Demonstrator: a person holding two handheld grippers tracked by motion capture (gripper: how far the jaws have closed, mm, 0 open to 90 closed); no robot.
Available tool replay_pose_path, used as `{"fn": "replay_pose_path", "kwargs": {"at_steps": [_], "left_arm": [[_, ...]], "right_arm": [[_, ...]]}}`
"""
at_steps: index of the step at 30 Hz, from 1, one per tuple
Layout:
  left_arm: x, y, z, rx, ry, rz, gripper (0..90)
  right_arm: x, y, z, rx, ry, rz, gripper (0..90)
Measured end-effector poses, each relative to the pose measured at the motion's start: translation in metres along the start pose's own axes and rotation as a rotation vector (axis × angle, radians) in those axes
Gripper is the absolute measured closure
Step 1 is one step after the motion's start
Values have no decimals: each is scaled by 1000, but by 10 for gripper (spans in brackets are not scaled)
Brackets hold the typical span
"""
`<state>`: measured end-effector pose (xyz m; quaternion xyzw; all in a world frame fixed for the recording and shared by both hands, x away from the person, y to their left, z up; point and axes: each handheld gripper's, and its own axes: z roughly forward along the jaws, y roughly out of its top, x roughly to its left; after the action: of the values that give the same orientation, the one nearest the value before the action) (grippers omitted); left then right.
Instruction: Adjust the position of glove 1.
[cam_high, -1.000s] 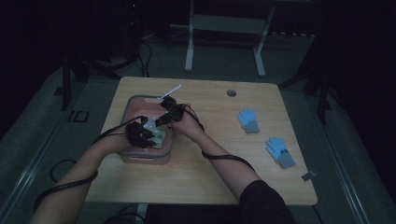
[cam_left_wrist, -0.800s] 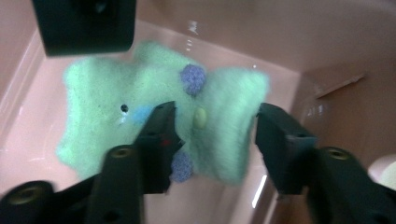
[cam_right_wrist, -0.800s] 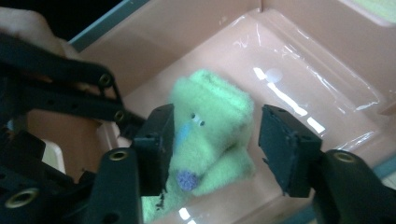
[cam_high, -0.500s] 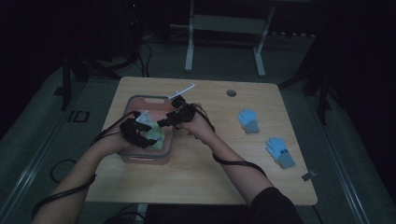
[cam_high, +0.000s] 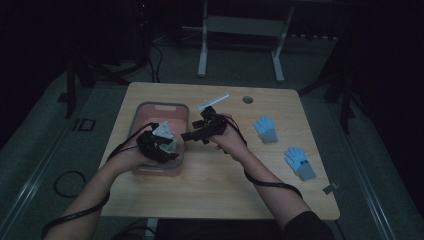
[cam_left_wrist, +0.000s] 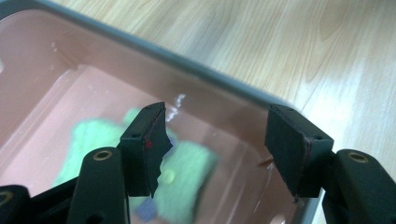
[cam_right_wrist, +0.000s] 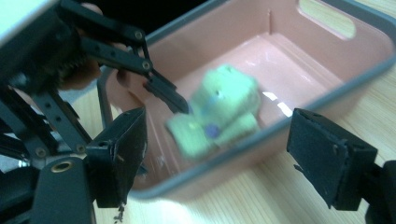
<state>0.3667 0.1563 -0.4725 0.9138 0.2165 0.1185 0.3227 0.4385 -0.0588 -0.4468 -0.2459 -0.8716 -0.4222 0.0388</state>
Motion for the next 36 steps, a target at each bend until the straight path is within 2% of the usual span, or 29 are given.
{"fn": "replay_pose_path", "kwargs": {"at_steps": [3, 4, 7, 9, 11, 16, 20, 23, 26, 31, 32, 34, 36], "left_arm": [[-8, 8, 6, 35, 21, 26, 338], [-11, 11, 7, 29, 39, 26, 317], [-13, 18, 8, 9, 27, 7, 245], [-14, 22, 8, 4, 41, 1, 221], [-16, 26, 9, -1, 38, 1, 177], [-24, 39, 11, -45, 4, 0, 168], [-32, 47, 21, -48, -24, 15, 138], [-38, 53, 29, -38, -54, 25, 75], [-44, 57, 37, -43, -86, 19, 31], [-52, 61, 45, -89, -87, 23, 25], [-56, 61, 49, -110, -80, 25, 25], [-60, 62, 54, -130, -99, 15, 25], [-64, 63, 58, -144, -93, 24, 25]], "right_arm": [[-4, -11, -9, -14, 5, 5, 183], [-5, -14, -12, -15, -1, 3, 181], [-8, -24, -20, -4, -42, -32, 176], [-11, -29, -25, 1, -49, -23, 174], [-14, -34, -31, -8, -50, -16, 174], [-20, -45, -45, -32, -64, -1, 174], [-24, -54, -56, -39, -79, 5, 176], [-28, -60, -65, -47, -86, 4, 179], [-33, -65, -73, -61, -97, -9, 184], [-36, -74, -84, -65, -127, -23, 176], [-37, -76, -86, -64, -132, -20, 176], [-40, -86, -92, -48, -148, -1, 157], [-43, -91, -95, -41, -148, 29, 141]]}}
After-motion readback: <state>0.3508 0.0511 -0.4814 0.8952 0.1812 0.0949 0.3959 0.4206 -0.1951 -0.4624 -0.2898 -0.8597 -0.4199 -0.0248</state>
